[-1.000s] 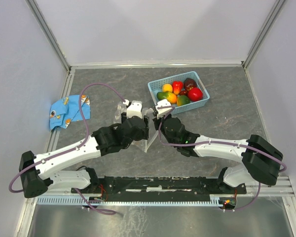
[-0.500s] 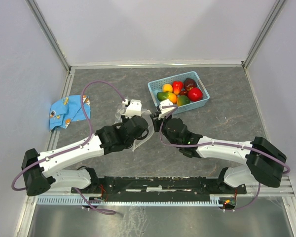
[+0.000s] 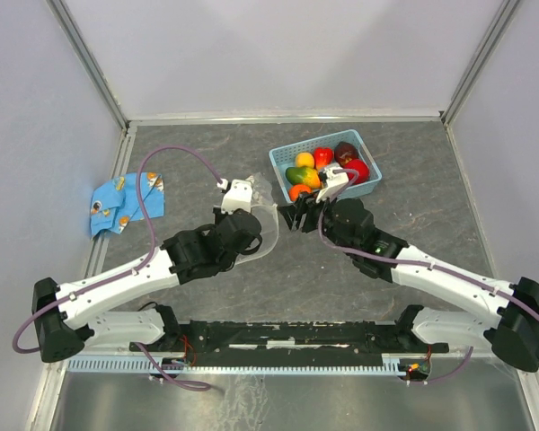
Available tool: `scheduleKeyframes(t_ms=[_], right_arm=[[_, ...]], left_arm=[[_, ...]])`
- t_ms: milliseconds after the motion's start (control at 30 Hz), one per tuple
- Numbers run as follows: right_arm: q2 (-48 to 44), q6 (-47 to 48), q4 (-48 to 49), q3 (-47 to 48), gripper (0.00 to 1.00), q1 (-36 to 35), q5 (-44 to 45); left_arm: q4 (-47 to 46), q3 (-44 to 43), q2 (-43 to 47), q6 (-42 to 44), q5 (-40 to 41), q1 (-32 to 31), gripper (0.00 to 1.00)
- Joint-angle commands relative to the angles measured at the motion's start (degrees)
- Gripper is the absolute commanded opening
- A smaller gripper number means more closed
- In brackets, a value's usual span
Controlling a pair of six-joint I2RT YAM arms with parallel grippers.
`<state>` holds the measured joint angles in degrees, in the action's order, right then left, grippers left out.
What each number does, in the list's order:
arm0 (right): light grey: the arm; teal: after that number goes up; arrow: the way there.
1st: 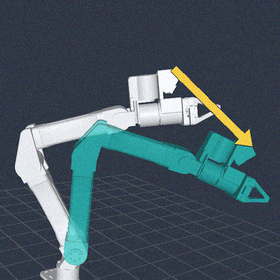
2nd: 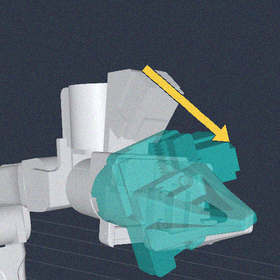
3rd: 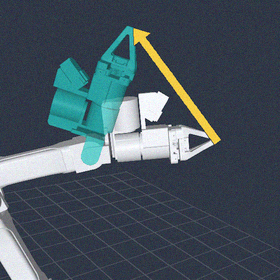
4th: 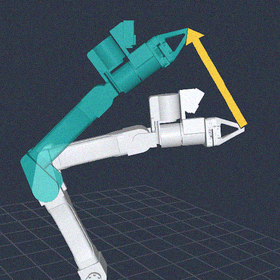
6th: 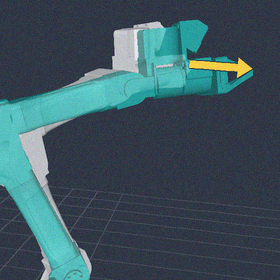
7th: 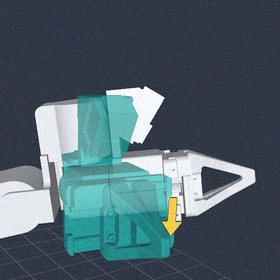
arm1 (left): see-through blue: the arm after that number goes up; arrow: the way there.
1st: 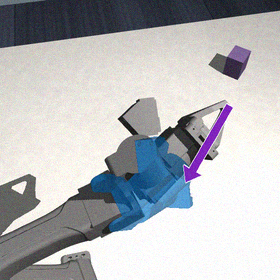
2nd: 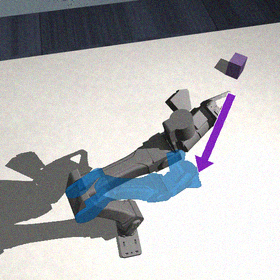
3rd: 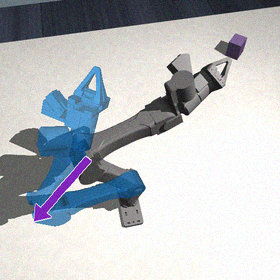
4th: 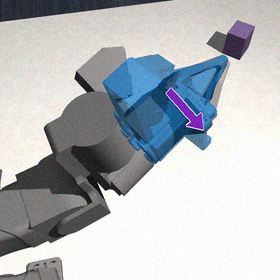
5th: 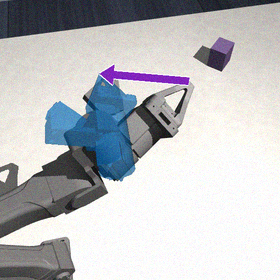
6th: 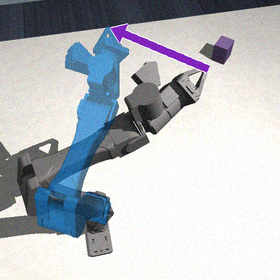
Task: Place the food in the zip-top bag and seal the zipper
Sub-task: Adjust the zipper on the food storage bag.
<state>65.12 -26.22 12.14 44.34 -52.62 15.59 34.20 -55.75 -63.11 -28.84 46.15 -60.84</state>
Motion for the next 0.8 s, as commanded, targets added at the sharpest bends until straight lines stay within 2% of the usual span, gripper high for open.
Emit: scheduleKeyframes(t_ms=[0, 200, 467, 633, 767], right_arm=[[-0.5, -8.3, -3.4, 1.7, 0.65, 3.2, -8.5], [2.5, -8.3, -2.4, 4.0, 0.64, 3.6, -15.9], [5.2, -7.5, 0.8, 4.1, 0.64, 4.1, -17.4], [8.9, -5.5, 6.1, 4.2, 0.62, 4.3, -17.6], [11.5, -1.2, 14.9, 2.5, 0.59, 4.9, -18.8]], left_arm=[[-1.5, -0.3, 1.9, 2.3, 0.5, 0.0, 0.03], [-1.4, -0.4, 1.9, 2.7, -0.4, 0.0, 0.03], [-0.9, -0.9, 2.2, 3.9, -2.2, 0.0, 0.03], [-0.6, -1.0, 2.3, 5.4, -5.3, 0.0, 0.03], [0.7, -1.7, 2.5, 6.7, -8.2, 0.0, 0.03]])
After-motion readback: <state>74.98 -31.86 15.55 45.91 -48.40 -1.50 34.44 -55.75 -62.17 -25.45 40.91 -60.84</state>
